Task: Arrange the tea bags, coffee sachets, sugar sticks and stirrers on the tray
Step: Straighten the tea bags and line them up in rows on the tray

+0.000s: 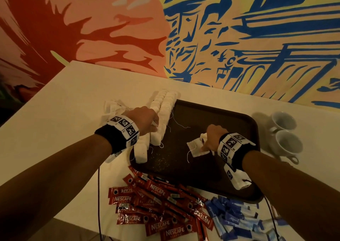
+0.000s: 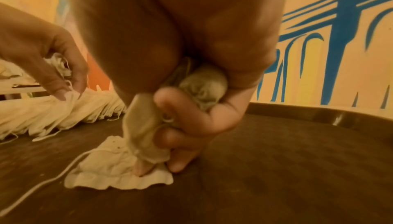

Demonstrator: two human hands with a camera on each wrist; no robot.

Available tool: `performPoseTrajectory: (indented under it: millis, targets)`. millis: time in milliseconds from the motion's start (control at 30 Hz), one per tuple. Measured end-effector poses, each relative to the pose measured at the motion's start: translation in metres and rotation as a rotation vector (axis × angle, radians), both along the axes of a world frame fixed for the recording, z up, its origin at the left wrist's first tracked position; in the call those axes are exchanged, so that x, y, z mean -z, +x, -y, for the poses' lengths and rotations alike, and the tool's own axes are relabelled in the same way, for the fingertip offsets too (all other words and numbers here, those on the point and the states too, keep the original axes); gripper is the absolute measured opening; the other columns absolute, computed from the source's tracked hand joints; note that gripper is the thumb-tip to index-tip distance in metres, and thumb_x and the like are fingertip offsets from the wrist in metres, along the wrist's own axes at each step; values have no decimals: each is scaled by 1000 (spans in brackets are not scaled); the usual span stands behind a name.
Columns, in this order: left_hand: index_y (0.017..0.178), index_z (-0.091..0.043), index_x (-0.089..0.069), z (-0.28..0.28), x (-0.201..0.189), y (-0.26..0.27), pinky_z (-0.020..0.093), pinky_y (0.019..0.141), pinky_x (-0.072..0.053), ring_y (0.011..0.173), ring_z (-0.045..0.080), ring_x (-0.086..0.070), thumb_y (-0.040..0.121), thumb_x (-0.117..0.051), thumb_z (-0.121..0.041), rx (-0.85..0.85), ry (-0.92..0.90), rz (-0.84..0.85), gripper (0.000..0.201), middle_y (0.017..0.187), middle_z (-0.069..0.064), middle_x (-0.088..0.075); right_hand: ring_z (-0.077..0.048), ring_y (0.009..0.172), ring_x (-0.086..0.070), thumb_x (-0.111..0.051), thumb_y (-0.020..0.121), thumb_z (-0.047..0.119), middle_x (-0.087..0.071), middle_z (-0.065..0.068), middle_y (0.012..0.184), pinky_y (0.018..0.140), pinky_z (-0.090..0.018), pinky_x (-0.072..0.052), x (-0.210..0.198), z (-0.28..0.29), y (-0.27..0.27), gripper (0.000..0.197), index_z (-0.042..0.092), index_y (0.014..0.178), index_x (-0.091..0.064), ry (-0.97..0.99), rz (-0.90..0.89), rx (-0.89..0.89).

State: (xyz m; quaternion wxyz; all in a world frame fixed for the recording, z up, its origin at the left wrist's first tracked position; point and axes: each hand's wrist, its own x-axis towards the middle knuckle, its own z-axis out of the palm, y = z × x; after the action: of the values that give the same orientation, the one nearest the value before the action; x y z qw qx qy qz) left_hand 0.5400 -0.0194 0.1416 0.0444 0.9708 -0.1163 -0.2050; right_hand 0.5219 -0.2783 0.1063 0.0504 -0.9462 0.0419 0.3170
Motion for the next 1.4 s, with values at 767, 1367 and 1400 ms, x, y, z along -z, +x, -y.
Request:
performPoseTrajectory:
  millis: [767,1367,1400]
  targets:
    - [108,-32,-71,-22,9,-7,26,83,-44,107,13,-60,93,-65,-41,34,-127,81,18,114,-9,-68,-23,101,-61,-80,77,39,-59,-6,133,67,-27,-45,-6,-13,127,61,15,130,-63,416,307,7]
    - [97,-34,-69,-34,22,7,34,85,-51,96,10,-62,92,-64,-45,25,-227,141,13,103,-13,-69,-30,103,-63,-80,85,27,-57,-9,135,90,-40,-51,6,-36,157,59,20,134,-50,358,352,118]
    - [95,-34,-69,-35,19,6,34,83,-52,93,10,-63,91,-65,-46,-3,-268,140,13,101,-13,-70,-30,107,-63,-80,85,27,-57,-8,136,90,-38,-50,-1,-33,154,57,20,134,-51,353,385,120]
